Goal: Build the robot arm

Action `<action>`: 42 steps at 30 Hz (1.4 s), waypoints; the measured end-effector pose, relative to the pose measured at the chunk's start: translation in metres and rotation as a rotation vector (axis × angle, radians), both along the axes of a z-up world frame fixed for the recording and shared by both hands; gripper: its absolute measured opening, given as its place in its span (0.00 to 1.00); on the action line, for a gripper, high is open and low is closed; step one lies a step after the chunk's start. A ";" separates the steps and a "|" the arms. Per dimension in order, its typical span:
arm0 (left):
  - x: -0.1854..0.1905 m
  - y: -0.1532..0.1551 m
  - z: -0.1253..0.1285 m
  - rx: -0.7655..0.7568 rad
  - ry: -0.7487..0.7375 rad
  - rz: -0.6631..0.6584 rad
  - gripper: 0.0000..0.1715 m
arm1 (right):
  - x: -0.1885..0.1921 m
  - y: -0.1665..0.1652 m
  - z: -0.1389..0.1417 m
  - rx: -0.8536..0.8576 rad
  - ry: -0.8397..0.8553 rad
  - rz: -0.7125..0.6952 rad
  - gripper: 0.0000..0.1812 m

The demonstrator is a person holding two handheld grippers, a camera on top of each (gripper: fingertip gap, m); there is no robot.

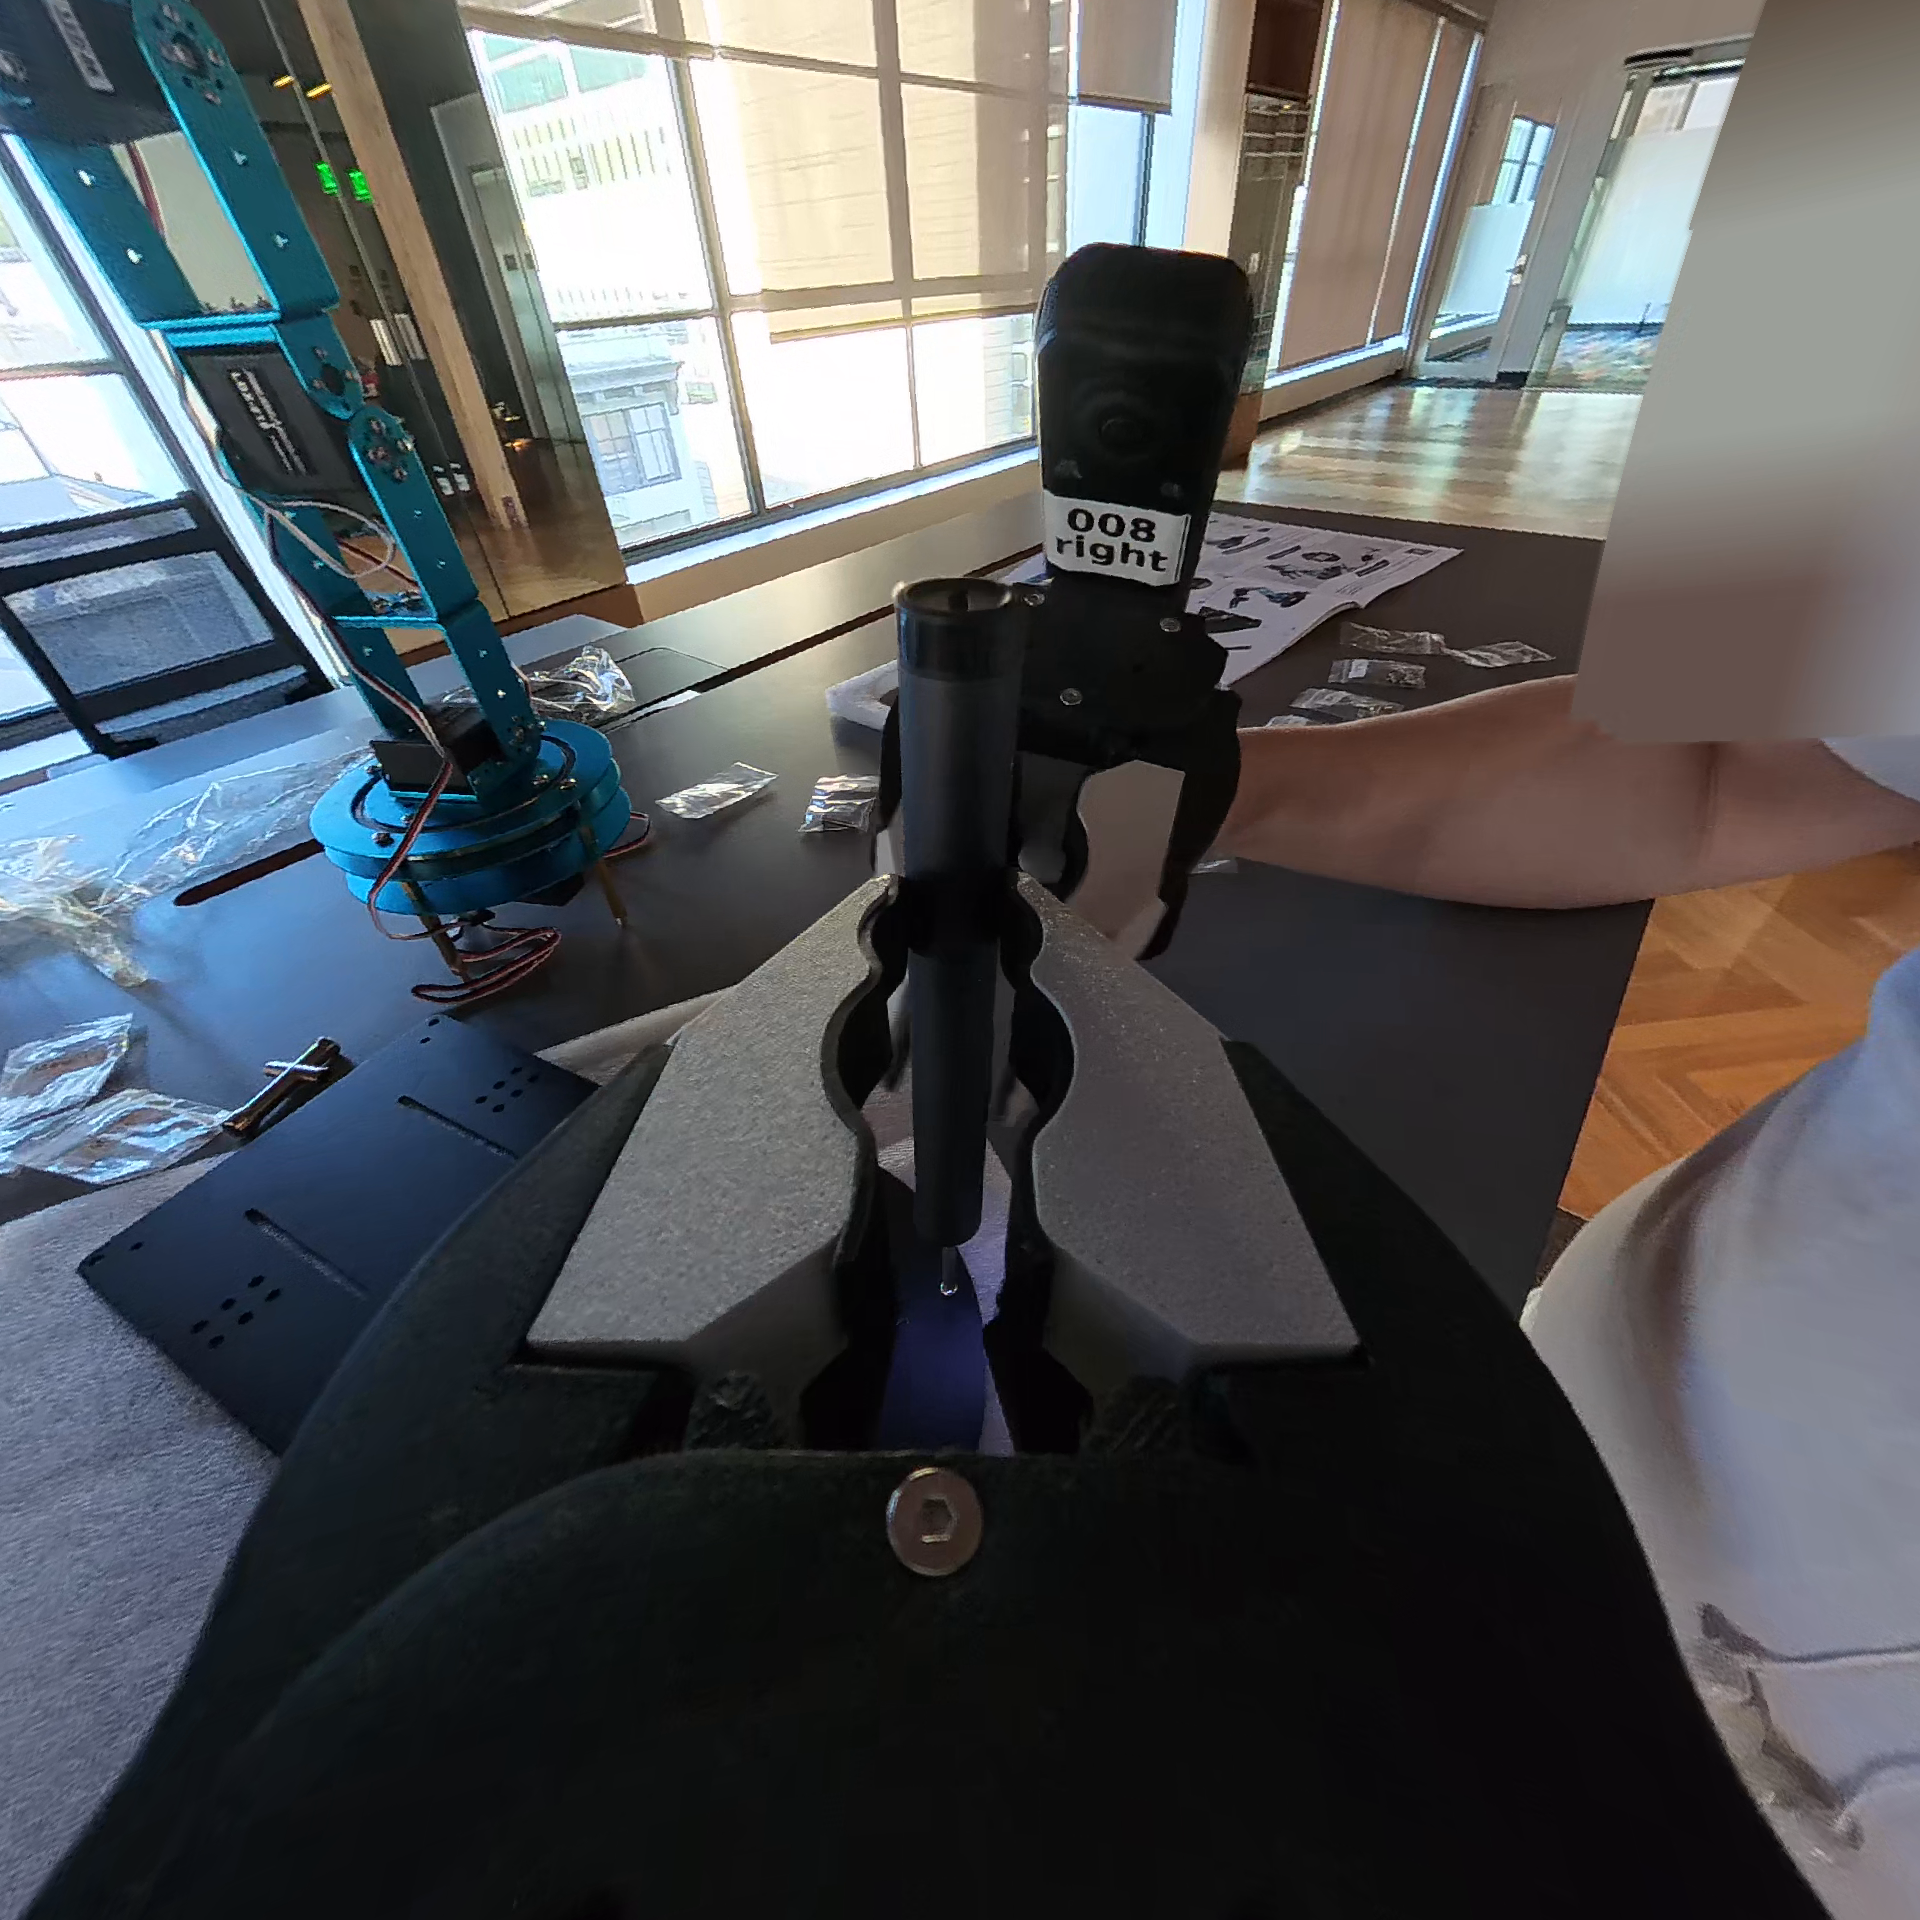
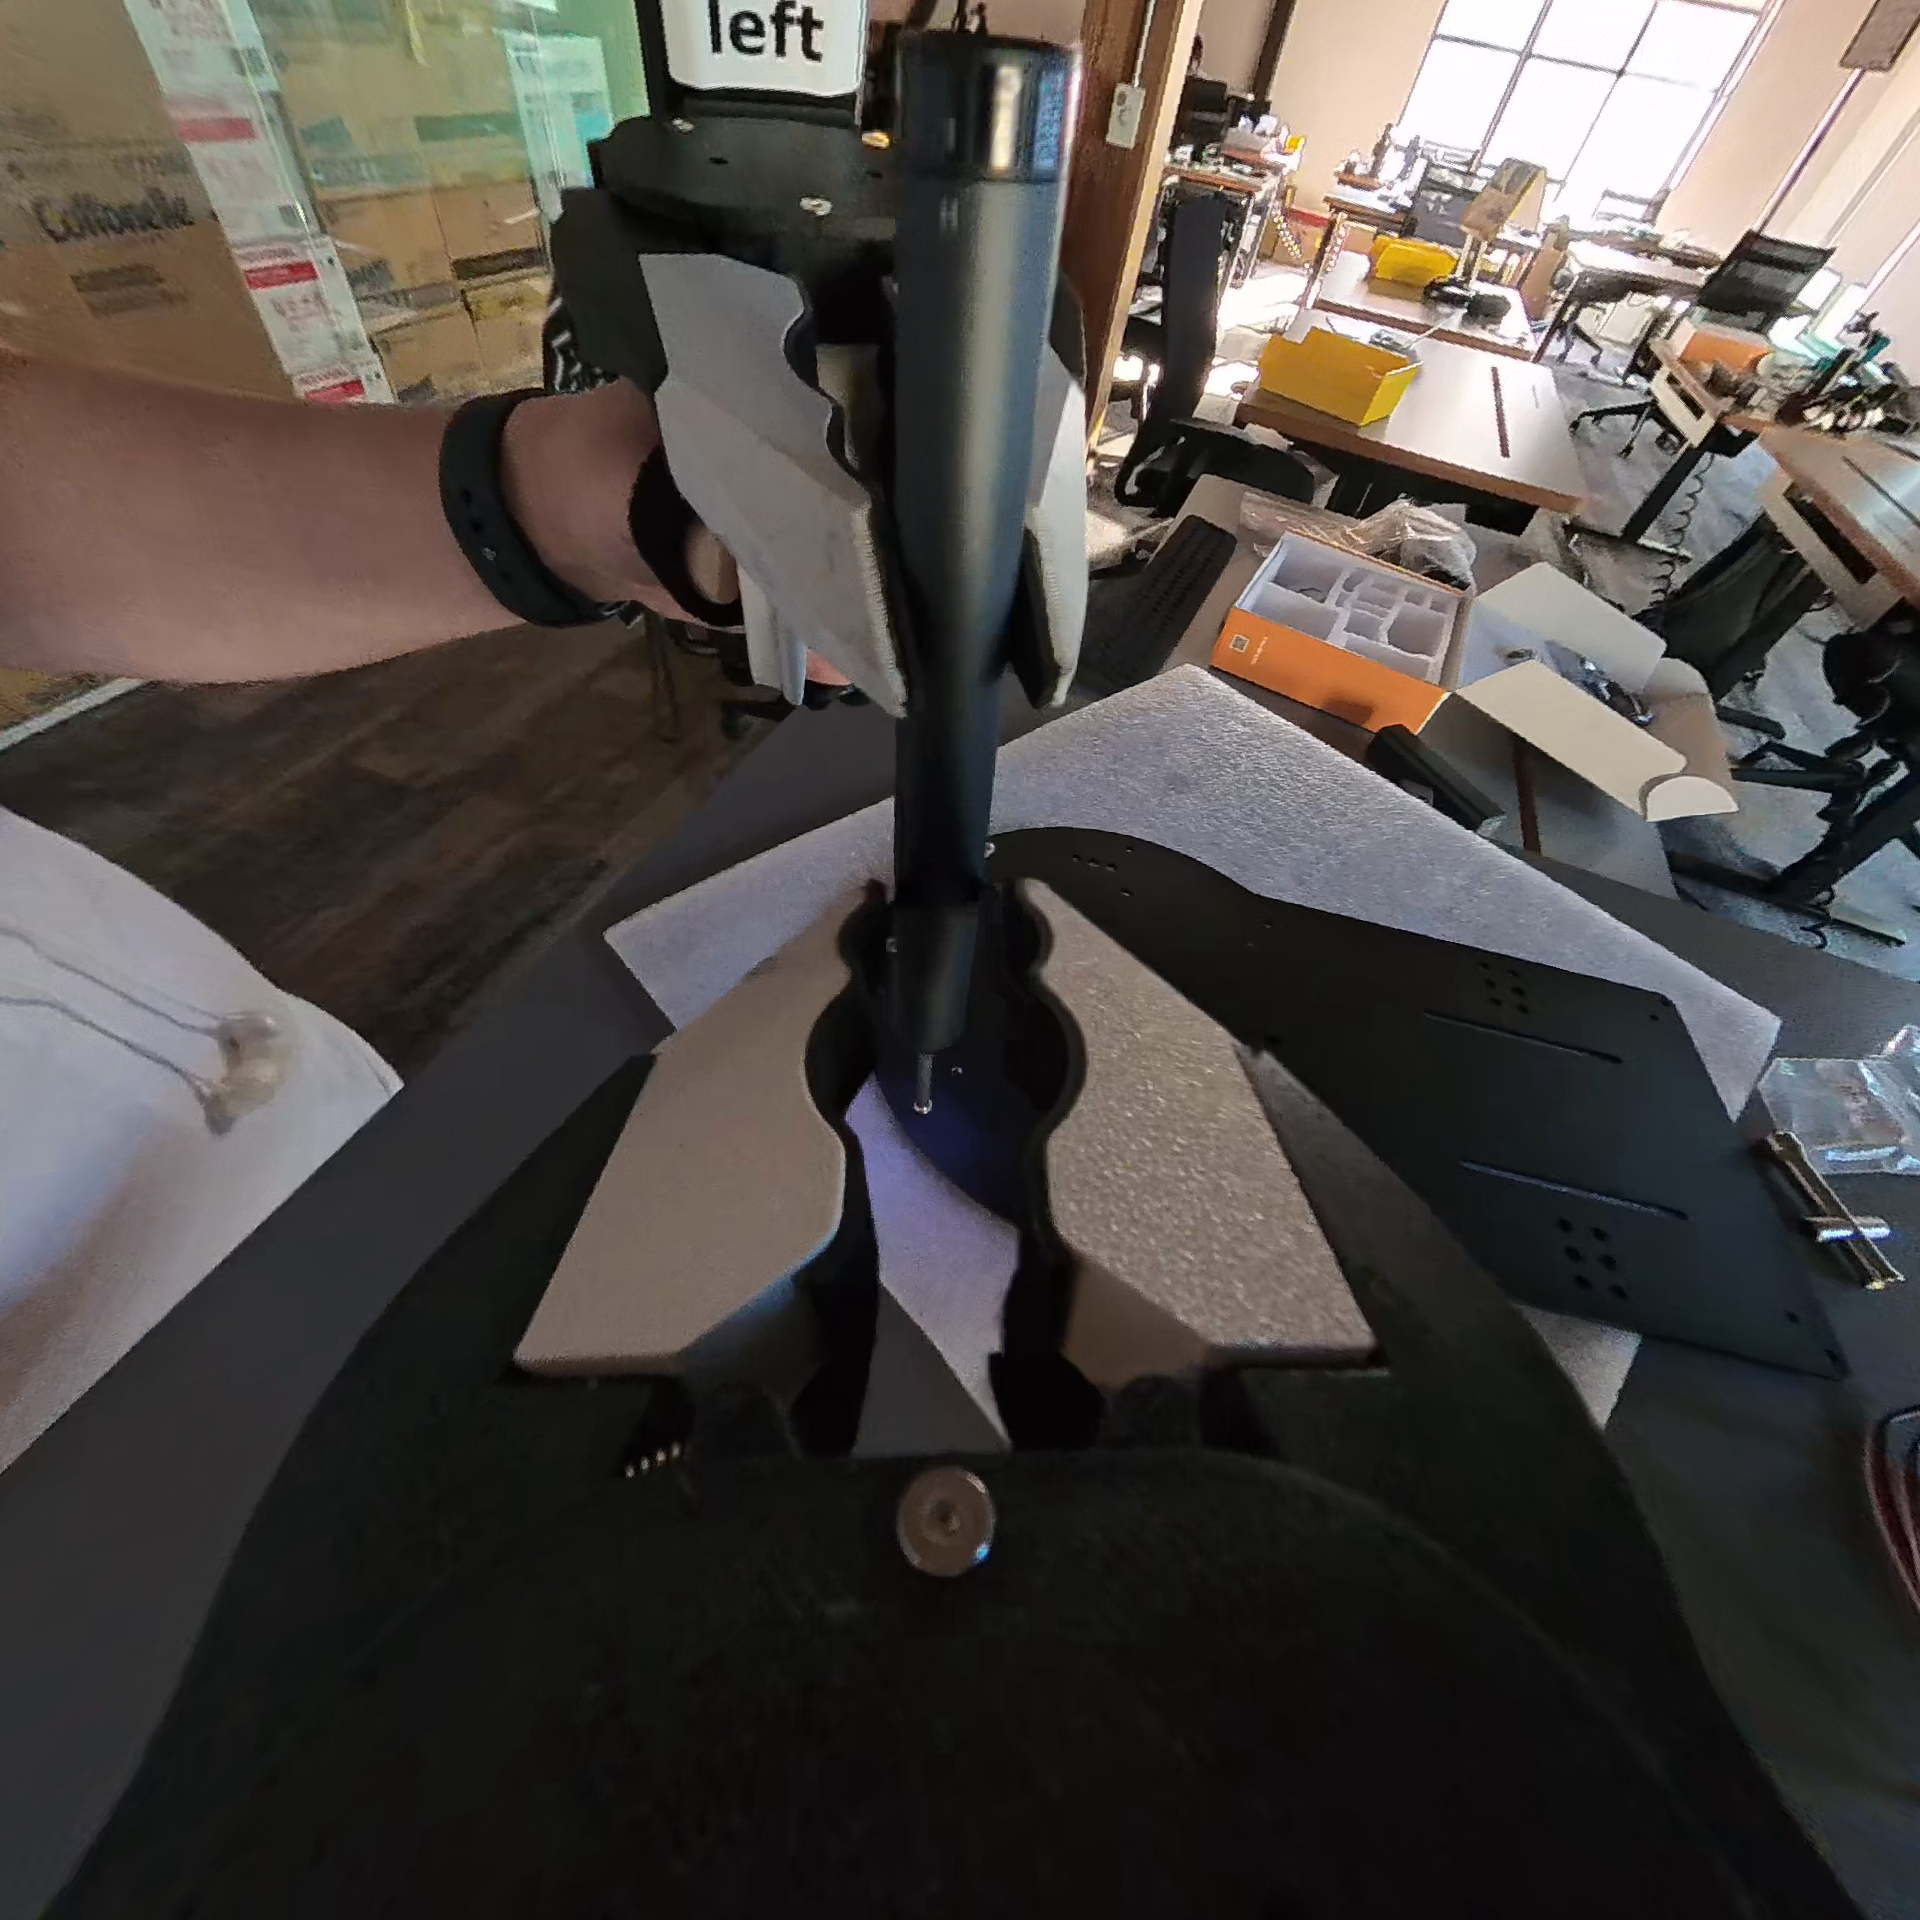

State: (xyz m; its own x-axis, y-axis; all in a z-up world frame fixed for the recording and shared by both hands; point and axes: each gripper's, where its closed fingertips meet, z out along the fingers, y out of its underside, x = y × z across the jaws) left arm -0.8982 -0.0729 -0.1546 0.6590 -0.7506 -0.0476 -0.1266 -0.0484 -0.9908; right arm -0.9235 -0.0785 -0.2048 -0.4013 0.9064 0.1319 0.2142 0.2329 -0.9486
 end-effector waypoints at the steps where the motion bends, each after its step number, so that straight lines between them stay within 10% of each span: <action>1: 0.000 0.001 0.000 -0.002 0.002 0.003 0.09 | -0.001 0.001 -0.002 0.003 -0.009 -0.007 0.16; 27: 0.057 0.012 0.091 0.105 -0.116 0.212 0.09 | 0.031 0.003 0.106 0.120 0.017 -0.202 0.05; 34: 0.031 -0.001 0.048 -0.120 -0.223 0.197 0.24 | 0.052 0.014 0.094 0.092 -0.195 -0.246 0.05; 42: -0.010 -0.010 -0.049 -0.404 0.311 0.302 0.35 | 0.077 0.041 0.103 -0.006 -0.237 -0.367 0.05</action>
State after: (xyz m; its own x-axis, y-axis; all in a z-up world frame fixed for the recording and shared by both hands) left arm -0.9085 -0.0832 -0.2039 0.8474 -0.5305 -0.0227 -0.3302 -0.4929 -0.8050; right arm -0.8468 -0.0371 -0.1020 -0.0708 0.9951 0.0691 0.4939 0.0952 -0.8643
